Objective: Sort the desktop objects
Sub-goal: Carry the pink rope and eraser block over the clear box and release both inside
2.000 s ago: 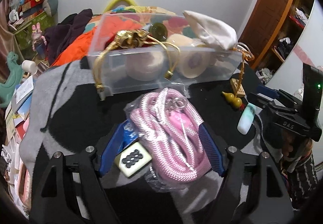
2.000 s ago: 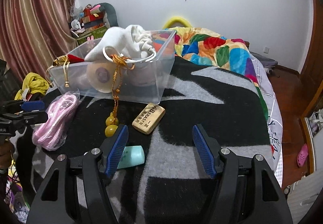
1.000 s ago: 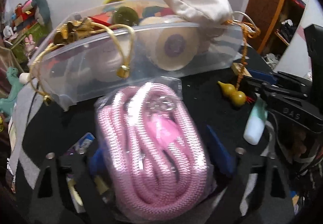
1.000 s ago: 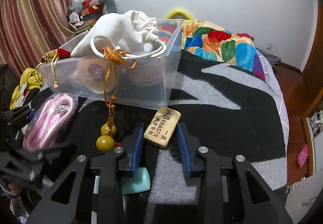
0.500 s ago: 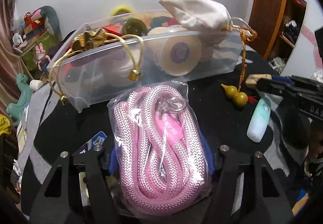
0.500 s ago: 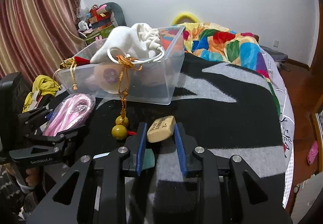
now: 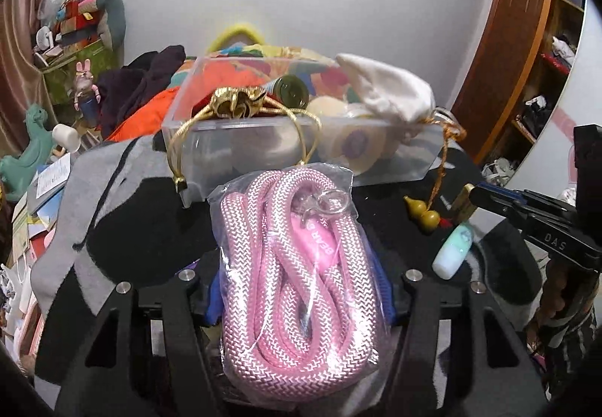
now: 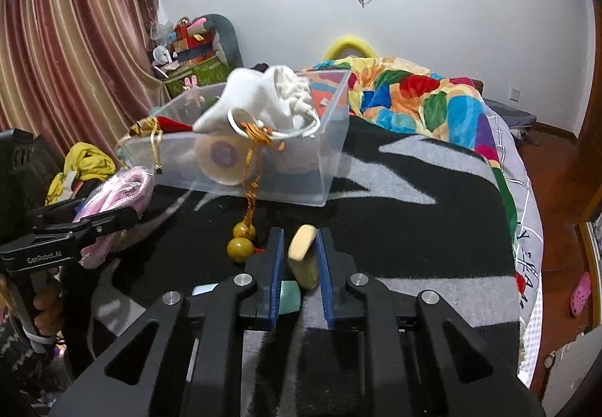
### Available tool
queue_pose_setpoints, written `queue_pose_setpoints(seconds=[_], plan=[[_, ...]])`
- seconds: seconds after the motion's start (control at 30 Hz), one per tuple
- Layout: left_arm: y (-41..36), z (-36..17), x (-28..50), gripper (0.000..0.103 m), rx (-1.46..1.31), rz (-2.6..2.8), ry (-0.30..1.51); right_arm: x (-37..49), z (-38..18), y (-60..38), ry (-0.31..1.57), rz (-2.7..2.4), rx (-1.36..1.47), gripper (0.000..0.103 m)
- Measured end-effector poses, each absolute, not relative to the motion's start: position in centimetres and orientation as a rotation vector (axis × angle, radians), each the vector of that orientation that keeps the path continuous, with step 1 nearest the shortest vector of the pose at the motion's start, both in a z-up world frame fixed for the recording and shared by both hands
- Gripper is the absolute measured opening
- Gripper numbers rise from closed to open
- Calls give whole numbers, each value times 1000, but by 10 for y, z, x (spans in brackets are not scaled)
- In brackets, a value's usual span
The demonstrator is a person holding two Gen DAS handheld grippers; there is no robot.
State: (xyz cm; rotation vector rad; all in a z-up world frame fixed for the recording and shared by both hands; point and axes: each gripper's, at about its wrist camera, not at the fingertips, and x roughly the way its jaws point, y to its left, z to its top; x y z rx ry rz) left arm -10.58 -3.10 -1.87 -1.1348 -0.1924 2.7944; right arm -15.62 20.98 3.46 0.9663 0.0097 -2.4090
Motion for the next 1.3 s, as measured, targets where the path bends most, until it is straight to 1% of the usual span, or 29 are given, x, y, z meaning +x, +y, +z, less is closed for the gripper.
queue_pose_setpoints(seconds=[0.07, 0.23, 0.33, 0.5, 0.6, 0.77, 0.97, 1.1, 1.3], plan=[[-31, -15, -103, 61, -1120, 2797, -204, -155, 35, 207, 40, -2422, 961, 15], [-34, -8, -98, 61, -1091, 2787, -236, -154, 25, 194, 185, -2473, 985, 16], [-33, -8, -96, 61, -1098, 2782, -231, -158, 17, 191, 212, -2471, 1000, 16], [-29, -11, -92, 61, -1114, 2780, -223, -176, 6, 198, 136, -2476, 1054, 15], [-29, -10, -90, 61, -1112, 2786, -218, -177, 6, 203, 82, -2453, 1047, 10], [-33, -4, -91, 61, -1085, 2795, -251, -169, 18, 206, 86, -2466, 986, 10], [-42, 11, -92, 61, -1038, 2798, -305, -155, 46, 202, 109, -2474, 865, 10], [-46, 23, -93, 61, -999, 2809, -304, -147, 68, 197, 103, -2456, 792, 10], [-52, 44, -107, 61, -966, 2829, -267, -145, 92, 179, 146, -2438, 714, 10]])
